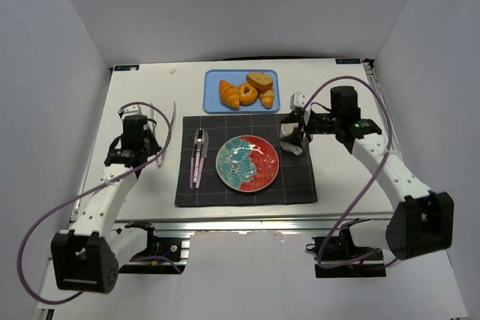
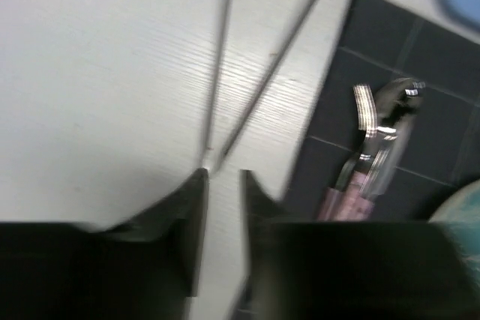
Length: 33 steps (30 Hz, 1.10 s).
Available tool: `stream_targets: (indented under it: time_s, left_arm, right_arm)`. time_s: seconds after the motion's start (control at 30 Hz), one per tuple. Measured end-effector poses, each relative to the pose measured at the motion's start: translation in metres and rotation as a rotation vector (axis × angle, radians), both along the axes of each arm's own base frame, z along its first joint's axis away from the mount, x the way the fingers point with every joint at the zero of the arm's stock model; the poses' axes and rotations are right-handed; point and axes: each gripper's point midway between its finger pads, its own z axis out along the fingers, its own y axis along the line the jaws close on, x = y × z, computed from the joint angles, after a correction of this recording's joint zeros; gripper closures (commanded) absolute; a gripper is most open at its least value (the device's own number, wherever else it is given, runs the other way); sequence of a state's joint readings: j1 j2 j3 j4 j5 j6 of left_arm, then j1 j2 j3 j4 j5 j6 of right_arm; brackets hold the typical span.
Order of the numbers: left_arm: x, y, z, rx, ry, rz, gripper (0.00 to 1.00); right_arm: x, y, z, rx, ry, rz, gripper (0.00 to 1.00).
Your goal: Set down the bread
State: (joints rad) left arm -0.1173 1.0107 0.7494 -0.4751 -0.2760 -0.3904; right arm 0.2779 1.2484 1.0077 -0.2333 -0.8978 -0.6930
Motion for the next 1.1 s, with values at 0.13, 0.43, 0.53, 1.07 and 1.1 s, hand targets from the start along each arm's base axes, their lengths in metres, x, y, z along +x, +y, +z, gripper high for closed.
stream_targets:
  time_s: [0.13, 0.43, 0.53, 1.07, 1.1]
  left_arm:
    - [0.008, 0.013, -0.024, 0.048, 0.116, -0.020, 0.13]
    - [0.019, 0.011, -0.053, 0.113, 0.235, -0.133, 0.12]
    - [0.023, 0.008, -0.054, 0.112, 0.227, -0.160, 0.12]
    - [0.035, -0.004, -0.125, 0.142, 0.369, -0.352, 0.16]
    - [0.040, -0.004, -0.124, 0.149, 0.364, -0.364, 0.17]
  right_arm:
    - [-0.025, 0.002, -0.039, -0.031, 0.156, 0.112, 0.11]
    - [-0.030, 0.000, -0.036, -0.002, 0.177, 0.058, 0.11]
    - [-0.021, -0.001, -0.036, 0.002, 0.194, -0.003, 0.11]
    - [0.006, -0.008, -0.029, 0.019, 0.213, -0.173, 0.11]
    - [0.006, -0.008, -0.029, 0.018, 0.211, -0.175, 0.11]
